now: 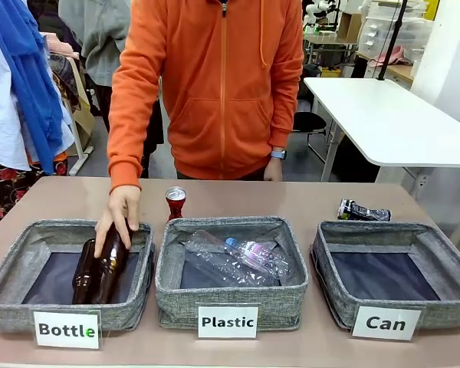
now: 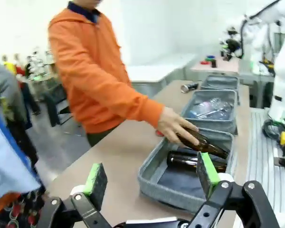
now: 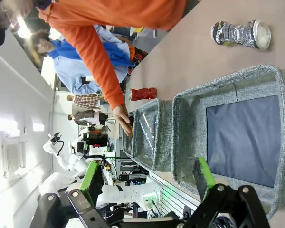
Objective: Sort the can waste into the basket.
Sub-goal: Pick up the can waste from the table and place it in the right Fabric basket.
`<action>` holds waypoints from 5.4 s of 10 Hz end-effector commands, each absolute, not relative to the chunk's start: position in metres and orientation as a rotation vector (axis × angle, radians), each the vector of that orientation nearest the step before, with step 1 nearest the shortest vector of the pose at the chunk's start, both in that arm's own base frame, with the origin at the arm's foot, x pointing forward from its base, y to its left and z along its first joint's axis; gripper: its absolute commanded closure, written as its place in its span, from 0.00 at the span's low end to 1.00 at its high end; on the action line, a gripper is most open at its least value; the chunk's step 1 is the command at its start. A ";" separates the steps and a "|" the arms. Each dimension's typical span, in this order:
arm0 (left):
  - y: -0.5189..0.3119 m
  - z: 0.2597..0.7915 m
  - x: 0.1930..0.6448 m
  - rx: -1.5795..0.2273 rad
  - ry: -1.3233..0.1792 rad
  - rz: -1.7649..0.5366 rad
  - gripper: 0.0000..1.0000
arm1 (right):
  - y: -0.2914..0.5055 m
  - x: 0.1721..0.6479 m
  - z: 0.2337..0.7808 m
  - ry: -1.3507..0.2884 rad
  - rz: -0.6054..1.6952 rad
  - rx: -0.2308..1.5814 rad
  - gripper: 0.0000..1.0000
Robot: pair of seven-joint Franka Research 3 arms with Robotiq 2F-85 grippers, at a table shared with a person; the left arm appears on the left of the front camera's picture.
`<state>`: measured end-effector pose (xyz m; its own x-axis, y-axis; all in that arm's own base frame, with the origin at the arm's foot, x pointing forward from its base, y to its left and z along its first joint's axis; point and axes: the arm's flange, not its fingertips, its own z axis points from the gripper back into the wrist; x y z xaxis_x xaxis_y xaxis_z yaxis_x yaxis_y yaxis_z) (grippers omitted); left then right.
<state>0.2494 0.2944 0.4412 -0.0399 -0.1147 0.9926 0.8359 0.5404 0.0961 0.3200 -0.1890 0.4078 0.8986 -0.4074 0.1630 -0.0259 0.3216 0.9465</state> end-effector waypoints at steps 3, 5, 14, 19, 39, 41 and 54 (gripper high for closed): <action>0.303 0.404 0.225 -0.747 -1.572 -0.756 0.00 | -0.189 0.322 0.408 -0.440 -0.248 1.244 0.00; 0.299 0.410 0.230 -0.741 -1.572 -0.768 0.00 | -0.189 0.322 0.408 -0.440 -0.248 1.244 0.00; -0.049 0.398 0.478 -0.710 -0.951 -1.399 0.00 | -0.189 0.322 0.408 -0.440 -0.248 1.244 0.00; -0.079 0.393 0.477 -0.704 -0.931 -1.403 0.00 | -0.189 0.322 0.408 -0.440 -0.248 1.244 0.00; -0.167 0.311 0.568 -0.915 -0.769 -1.401 0.00 | -0.189 0.322 0.408 -0.440 -0.248 1.244 0.00; -0.169 0.309 0.573 -0.912 -0.767 -1.385 0.00 | -0.189 0.322 0.408 -0.440 -0.248 1.244 0.00; -0.181 0.298 0.591 -0.960 -0.765 -1.358 0.00 | -0.189 0.322 0.408 -0.440 -0.248 1.244 0.00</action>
